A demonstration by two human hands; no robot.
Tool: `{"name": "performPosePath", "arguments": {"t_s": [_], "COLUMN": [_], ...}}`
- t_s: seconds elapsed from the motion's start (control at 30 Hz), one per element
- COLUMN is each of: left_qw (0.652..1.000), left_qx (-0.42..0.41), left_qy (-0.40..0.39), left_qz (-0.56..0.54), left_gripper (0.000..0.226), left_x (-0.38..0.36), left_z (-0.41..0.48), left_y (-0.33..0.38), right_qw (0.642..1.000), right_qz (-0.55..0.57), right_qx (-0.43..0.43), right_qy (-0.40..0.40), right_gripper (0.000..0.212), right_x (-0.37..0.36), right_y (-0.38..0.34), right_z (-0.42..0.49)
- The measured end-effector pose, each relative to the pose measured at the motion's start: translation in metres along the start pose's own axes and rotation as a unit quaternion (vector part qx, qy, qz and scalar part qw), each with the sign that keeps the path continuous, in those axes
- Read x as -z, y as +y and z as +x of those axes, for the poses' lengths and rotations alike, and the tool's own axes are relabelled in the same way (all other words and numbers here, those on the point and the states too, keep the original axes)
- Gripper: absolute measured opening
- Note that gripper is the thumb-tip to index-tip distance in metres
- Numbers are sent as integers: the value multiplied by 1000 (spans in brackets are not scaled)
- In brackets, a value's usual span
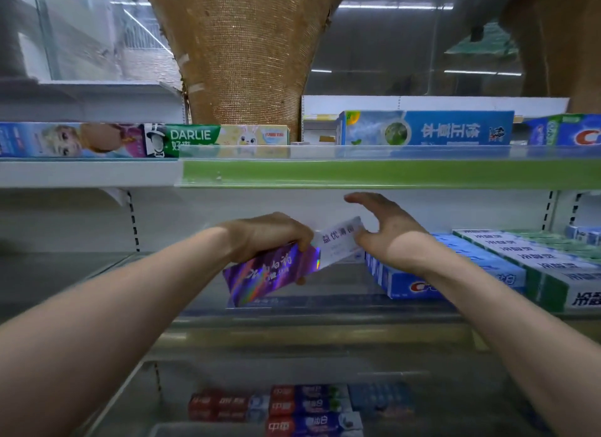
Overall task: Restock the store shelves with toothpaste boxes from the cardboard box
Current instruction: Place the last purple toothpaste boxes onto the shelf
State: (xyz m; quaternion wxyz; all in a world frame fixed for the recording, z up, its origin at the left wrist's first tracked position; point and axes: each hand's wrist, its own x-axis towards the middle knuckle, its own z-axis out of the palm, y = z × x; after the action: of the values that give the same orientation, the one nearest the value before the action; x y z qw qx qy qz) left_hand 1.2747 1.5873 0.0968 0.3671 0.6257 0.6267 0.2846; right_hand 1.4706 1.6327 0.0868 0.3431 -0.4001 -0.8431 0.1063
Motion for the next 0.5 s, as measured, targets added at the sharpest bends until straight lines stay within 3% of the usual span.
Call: {"name": "performPosePath", "arguments": {"t_s": [0.1, 0.23, 0.4, 0.5], "left_qw": [981, 960, 939, 941], "left_qx": [-45, -78, -74, -41], "left_qy": [27, 20, 40, 62], "left_qz": [187, 267, 333, 330], "left_gripper": [35, 40, 51, 46], "left_x": [3, 4, 14, 26], "left_z": [2, 11, 24, 27], "left_y": [12, 10, -18, -37], "right_qw": [985, 965, 966, 968], "right_qz": [-145, -216, -231, -226], "right_qx": [36, 28, 56, 34], "right_qy": [-88, -145, -105, -102], "right_gripper": [59, 53, 37, 35], "right_x": [0, -13, -25, -29], "right_y": [-5, -2, 12, 24], "right_z": [9, 16, 21, 25]}}
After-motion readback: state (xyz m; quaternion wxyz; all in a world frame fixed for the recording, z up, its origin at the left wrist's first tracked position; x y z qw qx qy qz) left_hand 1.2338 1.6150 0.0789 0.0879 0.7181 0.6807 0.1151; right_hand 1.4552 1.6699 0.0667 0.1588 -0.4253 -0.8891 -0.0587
